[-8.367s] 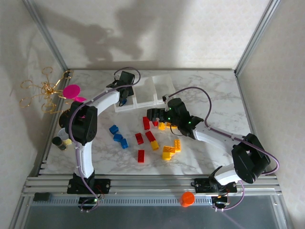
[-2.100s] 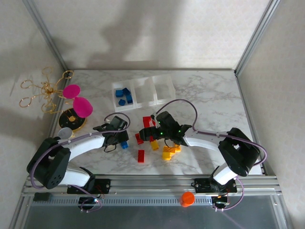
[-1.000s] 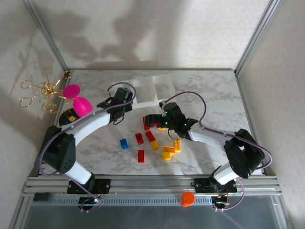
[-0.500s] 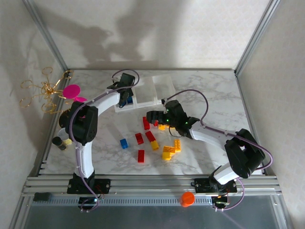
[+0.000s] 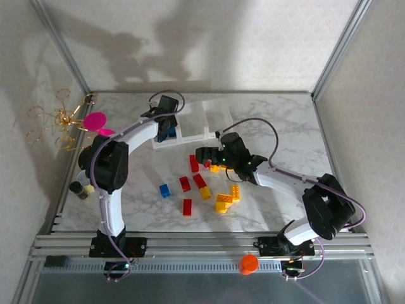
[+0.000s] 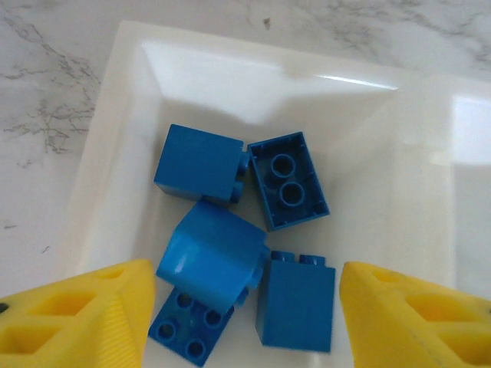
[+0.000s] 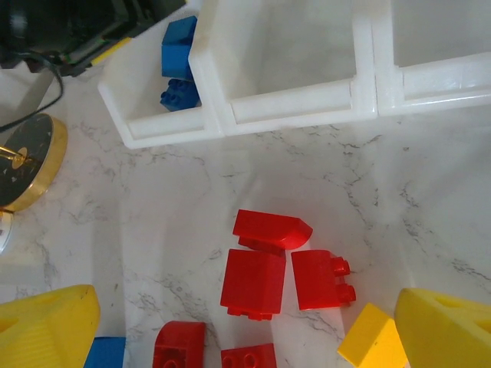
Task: Sort the legos into containers by color
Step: Place the lego in the container.
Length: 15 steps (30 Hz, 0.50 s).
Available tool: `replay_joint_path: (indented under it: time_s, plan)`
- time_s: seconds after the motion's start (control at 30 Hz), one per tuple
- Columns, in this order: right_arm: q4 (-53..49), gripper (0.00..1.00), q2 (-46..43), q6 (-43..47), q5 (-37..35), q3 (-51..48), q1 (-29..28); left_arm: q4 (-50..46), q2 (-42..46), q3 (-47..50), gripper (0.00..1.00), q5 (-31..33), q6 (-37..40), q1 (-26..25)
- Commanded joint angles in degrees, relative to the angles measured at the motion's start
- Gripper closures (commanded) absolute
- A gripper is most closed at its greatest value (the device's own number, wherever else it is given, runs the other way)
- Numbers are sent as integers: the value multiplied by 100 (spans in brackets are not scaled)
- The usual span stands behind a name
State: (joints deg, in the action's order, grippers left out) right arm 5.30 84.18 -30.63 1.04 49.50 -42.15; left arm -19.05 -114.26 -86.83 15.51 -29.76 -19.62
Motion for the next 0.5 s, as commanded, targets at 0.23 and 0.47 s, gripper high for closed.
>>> replay_joint_path:
  time_s: [0.23, 0.47]
  plan:
    - [-403, 1, -583, -94, 57, -507, 2, -126, 1816, 1505, 34, -427, -77, -287]
    - [-539, 1, -613, -116, 112, -753, -331, -224, 3056, 2886, 32, -522, -452, -605]
